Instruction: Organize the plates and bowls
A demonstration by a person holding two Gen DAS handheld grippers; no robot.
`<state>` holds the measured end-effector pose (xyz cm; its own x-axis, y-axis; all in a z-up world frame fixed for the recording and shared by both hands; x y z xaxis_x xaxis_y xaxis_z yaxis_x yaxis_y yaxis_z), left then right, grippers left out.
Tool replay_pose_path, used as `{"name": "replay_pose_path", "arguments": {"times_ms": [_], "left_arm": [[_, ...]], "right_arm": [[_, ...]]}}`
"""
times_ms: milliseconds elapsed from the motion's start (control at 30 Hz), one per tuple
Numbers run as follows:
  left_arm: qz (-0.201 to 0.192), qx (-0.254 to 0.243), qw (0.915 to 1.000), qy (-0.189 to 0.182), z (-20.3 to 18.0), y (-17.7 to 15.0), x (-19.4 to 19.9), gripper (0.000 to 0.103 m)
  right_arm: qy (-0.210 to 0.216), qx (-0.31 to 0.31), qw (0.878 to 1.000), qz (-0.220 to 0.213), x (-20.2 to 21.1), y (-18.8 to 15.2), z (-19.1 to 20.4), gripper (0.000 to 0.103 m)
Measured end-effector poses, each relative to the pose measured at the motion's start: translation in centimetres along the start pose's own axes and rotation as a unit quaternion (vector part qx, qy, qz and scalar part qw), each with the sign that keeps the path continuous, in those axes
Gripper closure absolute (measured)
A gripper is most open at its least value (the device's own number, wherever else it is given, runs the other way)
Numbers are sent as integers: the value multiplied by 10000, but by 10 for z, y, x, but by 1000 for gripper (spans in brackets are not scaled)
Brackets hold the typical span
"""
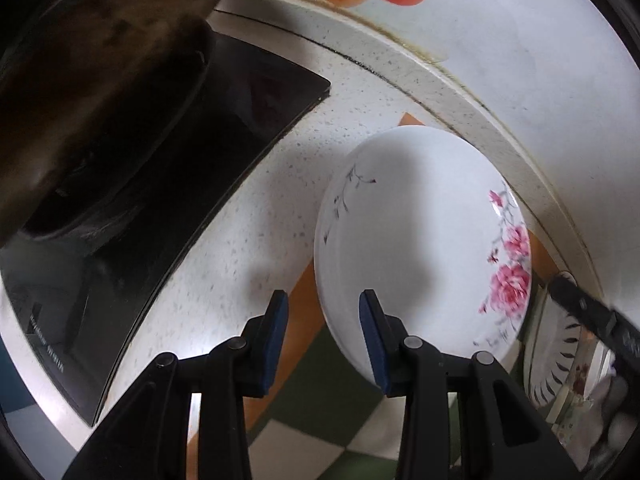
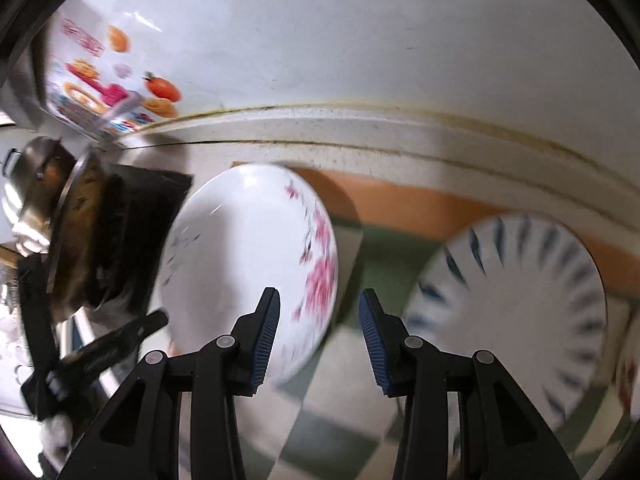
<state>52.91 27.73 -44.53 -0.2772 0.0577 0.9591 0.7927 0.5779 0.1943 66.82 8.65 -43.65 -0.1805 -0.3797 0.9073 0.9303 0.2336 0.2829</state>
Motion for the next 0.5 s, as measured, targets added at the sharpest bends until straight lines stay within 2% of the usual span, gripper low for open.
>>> {"name": "replay_pose_path", "arguments": {"times_ms": [167, 267, 333, 500], "left_arm": [[-8, -55, 10000, 24, -2, 14, -15, 70], [-63, -96, 9999, -29, -6, 21, -21, 86], [-117, -112, 9999, -13, -7, 24, -23, 87], [-224, -140, 9996, -12, -7, 28, -23, 88]], "right_arm": [[-140, -4, 9998, 153, -40, 31, -9, 60], [66, -164, 9994, 299, -56, 40, -12, 73], [282, -231, 9985, 402, -66, 43, -13, 88], [302, -46, 9992, 241, -67, 45, -9, 89]]}}
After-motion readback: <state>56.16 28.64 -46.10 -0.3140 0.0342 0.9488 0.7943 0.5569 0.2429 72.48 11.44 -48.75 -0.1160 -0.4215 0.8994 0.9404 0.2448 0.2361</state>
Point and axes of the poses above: each gripper's, at about its wrist camera, not at the fingertips, and x roughly against the way its jaws point, z to its left, y to its top, the point moved 9 cm from there along -x, roughly the way its jaws point, and after that the axes turned 3 degrees about x, right-handed, at the moved point
